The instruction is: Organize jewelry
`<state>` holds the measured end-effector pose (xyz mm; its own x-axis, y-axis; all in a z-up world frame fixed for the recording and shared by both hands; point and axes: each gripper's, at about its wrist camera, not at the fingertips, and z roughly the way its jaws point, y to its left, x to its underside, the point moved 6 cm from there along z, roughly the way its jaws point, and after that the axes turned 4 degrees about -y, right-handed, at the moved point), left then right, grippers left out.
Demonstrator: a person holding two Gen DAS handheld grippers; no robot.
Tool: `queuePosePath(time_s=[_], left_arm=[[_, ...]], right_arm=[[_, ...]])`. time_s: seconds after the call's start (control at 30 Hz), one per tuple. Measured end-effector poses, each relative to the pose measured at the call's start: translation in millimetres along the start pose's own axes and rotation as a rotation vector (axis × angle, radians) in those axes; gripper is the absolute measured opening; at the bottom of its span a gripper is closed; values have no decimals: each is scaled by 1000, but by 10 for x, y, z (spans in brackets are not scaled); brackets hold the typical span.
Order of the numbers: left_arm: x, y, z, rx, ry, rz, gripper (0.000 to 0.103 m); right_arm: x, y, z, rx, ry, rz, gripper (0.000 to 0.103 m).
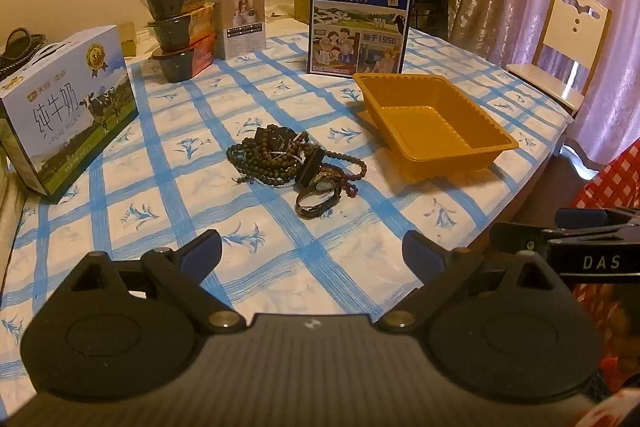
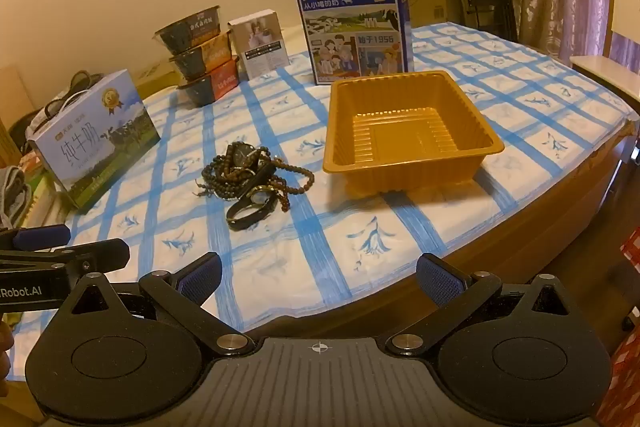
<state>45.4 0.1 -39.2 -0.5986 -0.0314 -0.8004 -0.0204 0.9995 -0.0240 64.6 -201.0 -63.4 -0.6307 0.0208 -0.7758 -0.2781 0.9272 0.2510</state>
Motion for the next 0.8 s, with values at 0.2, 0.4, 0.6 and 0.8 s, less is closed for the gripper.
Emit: queuePosePath(time_s=[0.2,0.4,0.6,0.8], left_arm=[[0,-1,-1,2,0,0,96],[-1,-2,0,3,-1,-1,96],[-1,-2,0,3,-1,-2,96],[-1,-3,-1,5,-1,-2,96]], right_arm=[[-1,1,4,2,-1,-4,103],[0,0,4,-2,1,1,103],[-1,9,0,-1,-1,1,103],[-5,15,-2,-2,-2,0,103]])
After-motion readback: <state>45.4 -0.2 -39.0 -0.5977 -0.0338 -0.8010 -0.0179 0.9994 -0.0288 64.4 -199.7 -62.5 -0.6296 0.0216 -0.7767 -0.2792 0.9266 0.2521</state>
